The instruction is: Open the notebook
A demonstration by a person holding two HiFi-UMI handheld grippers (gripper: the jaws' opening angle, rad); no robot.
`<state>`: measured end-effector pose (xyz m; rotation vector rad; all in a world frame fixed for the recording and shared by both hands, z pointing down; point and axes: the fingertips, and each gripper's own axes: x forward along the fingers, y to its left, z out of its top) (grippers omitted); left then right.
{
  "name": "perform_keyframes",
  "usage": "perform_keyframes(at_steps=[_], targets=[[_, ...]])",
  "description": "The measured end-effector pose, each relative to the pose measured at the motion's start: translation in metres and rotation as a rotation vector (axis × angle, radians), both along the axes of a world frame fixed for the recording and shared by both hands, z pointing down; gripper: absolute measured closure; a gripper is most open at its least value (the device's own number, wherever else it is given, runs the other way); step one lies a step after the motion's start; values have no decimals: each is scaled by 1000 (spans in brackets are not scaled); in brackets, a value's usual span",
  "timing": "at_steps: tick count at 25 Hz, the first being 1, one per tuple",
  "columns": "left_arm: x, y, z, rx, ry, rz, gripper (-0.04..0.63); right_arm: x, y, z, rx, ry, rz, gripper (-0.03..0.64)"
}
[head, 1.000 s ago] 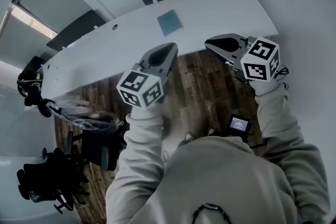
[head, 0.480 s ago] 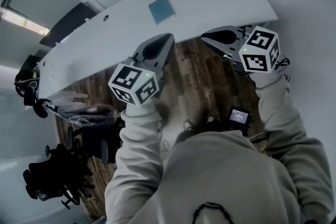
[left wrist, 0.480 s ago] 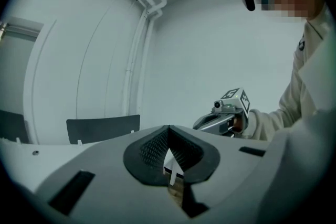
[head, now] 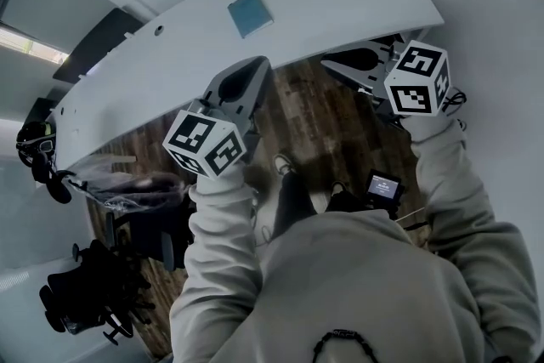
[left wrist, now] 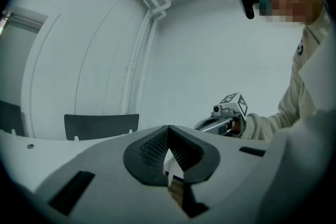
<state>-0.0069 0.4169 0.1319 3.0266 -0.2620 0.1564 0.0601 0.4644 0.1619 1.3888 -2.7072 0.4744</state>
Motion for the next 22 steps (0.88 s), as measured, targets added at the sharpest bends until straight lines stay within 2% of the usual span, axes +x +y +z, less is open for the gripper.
perform_keyframes(at_steps=[5,10,18,22], targets=[[-8,-20,11,96,-23,-9,594,-20,-13,9,-38,79,-32,595],[0,-75,1,66,44,-9,594,-18,-57,5,-55,97,-13,595],[12,-146,15,2,50,19,594,-11,-125,7,-77,90,15,595],[14,-174,19,18,67,9,594,-6,-151,16,-100,68,44,595]])
